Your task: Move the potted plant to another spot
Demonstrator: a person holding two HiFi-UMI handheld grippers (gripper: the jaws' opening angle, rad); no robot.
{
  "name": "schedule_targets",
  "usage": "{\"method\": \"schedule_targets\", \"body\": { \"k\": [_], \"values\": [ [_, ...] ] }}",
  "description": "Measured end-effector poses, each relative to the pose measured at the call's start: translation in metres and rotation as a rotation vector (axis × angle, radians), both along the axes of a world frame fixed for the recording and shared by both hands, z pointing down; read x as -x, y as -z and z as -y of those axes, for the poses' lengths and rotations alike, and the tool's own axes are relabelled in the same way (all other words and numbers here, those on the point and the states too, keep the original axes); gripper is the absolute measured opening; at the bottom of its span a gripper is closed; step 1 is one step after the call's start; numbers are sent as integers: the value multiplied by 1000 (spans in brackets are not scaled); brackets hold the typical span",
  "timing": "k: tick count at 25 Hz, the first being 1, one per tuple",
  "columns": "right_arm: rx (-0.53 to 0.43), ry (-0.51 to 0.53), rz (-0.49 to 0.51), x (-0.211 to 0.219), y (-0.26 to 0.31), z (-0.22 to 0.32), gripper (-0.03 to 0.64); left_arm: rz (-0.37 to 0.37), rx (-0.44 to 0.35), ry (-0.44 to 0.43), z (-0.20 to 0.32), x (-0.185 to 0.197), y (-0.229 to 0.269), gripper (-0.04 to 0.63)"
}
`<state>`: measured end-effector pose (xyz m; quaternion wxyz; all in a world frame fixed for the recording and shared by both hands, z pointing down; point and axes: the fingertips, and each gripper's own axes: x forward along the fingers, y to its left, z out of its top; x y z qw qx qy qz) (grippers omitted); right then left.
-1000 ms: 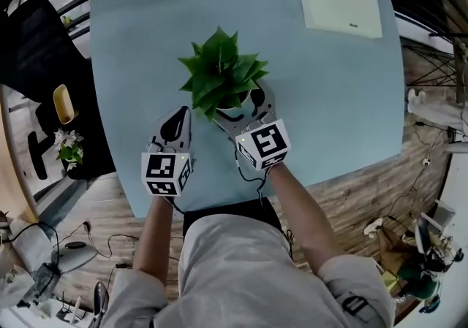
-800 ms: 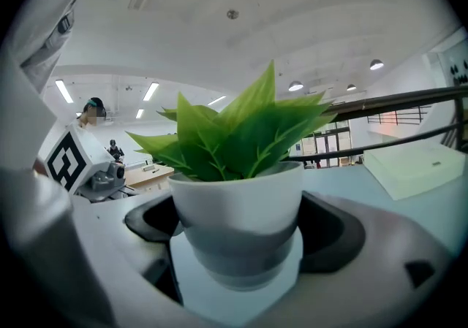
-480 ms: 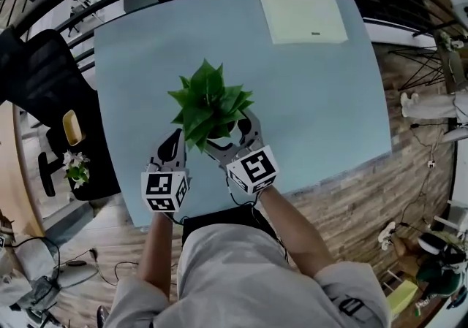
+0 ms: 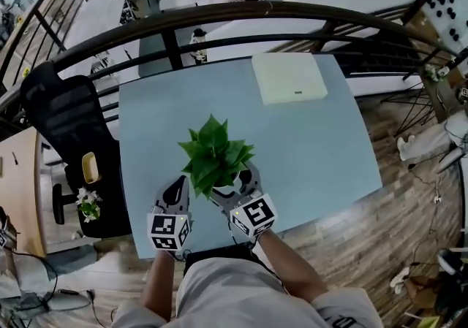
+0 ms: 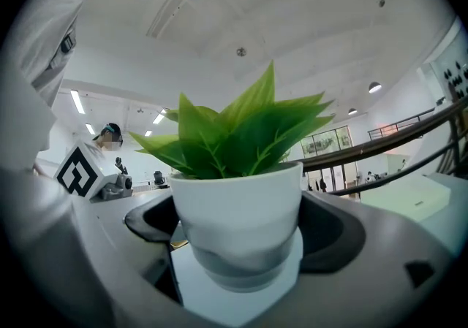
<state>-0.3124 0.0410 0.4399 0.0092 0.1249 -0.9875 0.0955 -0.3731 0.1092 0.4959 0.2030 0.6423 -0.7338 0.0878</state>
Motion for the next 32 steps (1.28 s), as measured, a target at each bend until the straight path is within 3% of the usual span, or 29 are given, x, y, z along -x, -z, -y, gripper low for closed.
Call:
{"method": "schedule_targets", "body": {
  "k": [4,11,20,26,32],
  "values": [
    [-38,9,16,-12,14,-9,500,13,-6,14,-13,-3,7,12],
    [-99,7,55,-44,40,-24,500,48,-32,-35,-17,-32,28,12],
    [-95,-39,109,-94,49,-43,500,58,-10,-82,-40,-82,32,12],
    [-64,-132,87,-121,37,-36,500,43,-1,-229,-27,-120,20,12],
    [-59,-280,51,-140,39,-32,500,17,-39,-363,-3,-118,31,12]
  ]
}}
